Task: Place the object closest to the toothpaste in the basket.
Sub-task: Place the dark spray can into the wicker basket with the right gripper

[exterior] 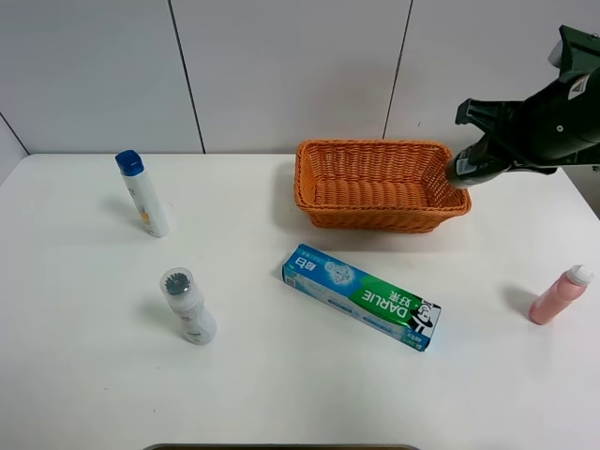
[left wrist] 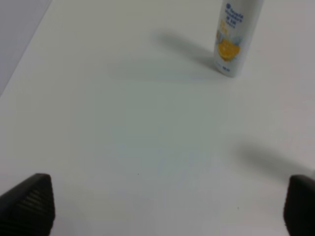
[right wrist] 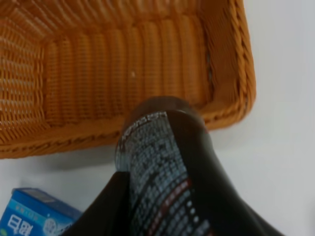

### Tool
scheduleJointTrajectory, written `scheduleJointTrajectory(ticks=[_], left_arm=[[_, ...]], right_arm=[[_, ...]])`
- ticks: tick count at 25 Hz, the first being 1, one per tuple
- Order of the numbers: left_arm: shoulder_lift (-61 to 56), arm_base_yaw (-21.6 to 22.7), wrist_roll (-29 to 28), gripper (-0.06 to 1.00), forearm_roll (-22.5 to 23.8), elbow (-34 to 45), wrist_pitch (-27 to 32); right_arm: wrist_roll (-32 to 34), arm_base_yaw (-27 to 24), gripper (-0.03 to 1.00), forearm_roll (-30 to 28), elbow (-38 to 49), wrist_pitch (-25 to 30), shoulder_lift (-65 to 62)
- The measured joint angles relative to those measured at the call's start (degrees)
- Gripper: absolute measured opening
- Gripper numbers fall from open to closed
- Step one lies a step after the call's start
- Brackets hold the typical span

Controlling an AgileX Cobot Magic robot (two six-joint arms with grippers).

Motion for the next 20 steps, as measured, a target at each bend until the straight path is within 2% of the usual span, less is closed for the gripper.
scheduleJointTrajectory(ticks=[6, 10, 20], left_arm=[[0.0, 0.0, 0.0, 0.94, 0.0, 0.0, 0.0], [0.0, 0.0, 0.0, 0.94, 0.0, 0.0, 0.0], [0.0, 0.0, 0.0, 0.94, -0.05, 0.0, 0.0]], right_arm=[[-8.61, 0.0, 0.35, 0.0, -0.69, -5.0, 0.26], [-12.13, 0.0, 0.35, 0.0, -5.48, -5.0, 3.29], [-14.72, 0.08, 0.35, 0.0, -18.26, -1.92, 17.17]])
